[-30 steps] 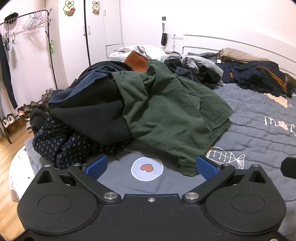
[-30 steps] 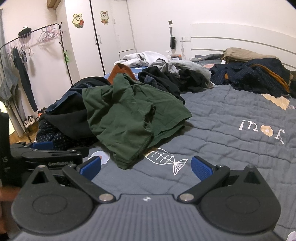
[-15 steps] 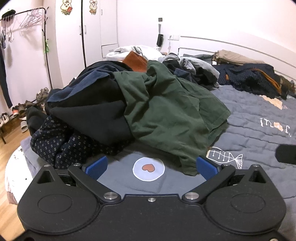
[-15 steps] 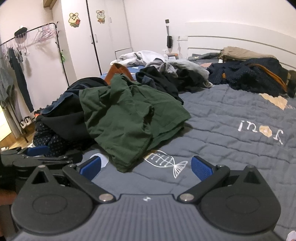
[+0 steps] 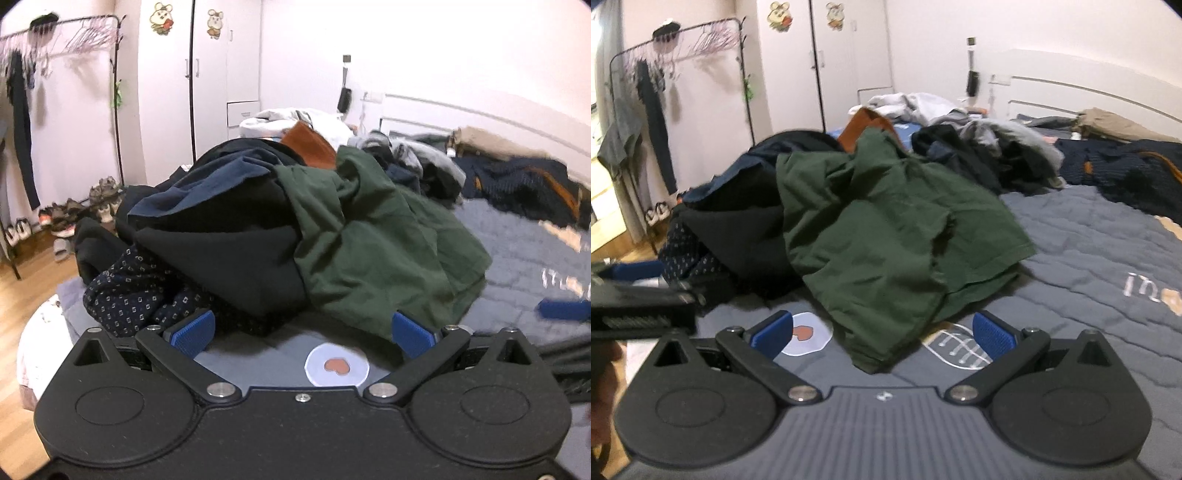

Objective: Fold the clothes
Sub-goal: 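Reach the right gripper to the dark green shirt and close on it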

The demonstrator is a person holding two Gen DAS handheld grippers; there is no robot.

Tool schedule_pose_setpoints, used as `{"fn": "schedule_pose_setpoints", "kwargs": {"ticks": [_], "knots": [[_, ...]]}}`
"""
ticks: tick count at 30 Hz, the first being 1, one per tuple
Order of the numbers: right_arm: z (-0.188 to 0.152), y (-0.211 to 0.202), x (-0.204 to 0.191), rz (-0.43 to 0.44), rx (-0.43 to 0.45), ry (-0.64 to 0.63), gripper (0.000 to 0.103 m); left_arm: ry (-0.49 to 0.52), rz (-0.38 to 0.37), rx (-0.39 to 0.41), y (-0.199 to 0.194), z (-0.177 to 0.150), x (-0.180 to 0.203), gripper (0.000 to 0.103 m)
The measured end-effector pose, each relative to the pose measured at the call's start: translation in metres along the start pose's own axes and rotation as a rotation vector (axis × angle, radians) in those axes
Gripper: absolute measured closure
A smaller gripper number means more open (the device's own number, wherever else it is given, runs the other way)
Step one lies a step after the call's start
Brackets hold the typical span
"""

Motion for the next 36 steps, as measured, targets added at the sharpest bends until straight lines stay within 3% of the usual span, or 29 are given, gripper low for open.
{"fn": "schedule_pose_setpoints", "kwargs": {"ticks": [6, 13, 17, 20, 25, 26, 27, 30, 36], "knots": [[-0.001, 0.046, -0.019, -0.004, -0.051, -0.097, 0.0, -0.076, 0.015, -0.003, 0.011, 0.009, -0.021, 0.0], [-0.008, 0.088, -0.028, -0.022, -0.119, -0.138, 0.005, -0.25, -0.022, -0.051, 0.023, 0.014, -0.046, 0.0], [-0.011, 0.105, -0.028, -0.05, -0.146, -0.124, 0.029, -0.302, -0.045, -0.057, 0.024, 0.016, -0.052, 0.0], [-0.013, 0.113, -0.027, -0.07, -0.161, -0.132, 0.039, -0.307, -0.047, -0.057, 0.025, 0.017, -0.053, 0.0], [-0.012, 0.115, -0.019, -0.071, -0.151, -0.076, 0.068, -0.309, -0.059, -0.063, 0.026, 0.017, -0.052, 0.0], [-0.011, 0.114, -0.017, -0.063, -0.147, -0.058, 0.08, -0.302, -0.062, -0.064, 0.026, 0.017, -0.051, 0.0], [-0.01, 0.113, -0.014, -0.055, -0.142, -0.04, 0.084, -0.295, -0.066, -0.065, 0.026, 0.017, -0.05, 0.0], [-0.008, 0.107, -0.006, -0.045, -0.121, 0.019, 0.093, -0.274, -0.076, -0.068, 0.026, 0.017, -0.045, 0.0], [-0.004, 0.08, 0.01, -0.034, -0.058, 0.13, 0.098, -0.24, -0.1, -0.068, 0.026, 0.017, -0.035, 0.0]]}}
Point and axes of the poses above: each gripper's, at about its wrist camera, not at the fingertips, and y roughly the way its jaws point, x to its right, z to its top, the point moved 2 cm from there along y, roughly the way its jaws point
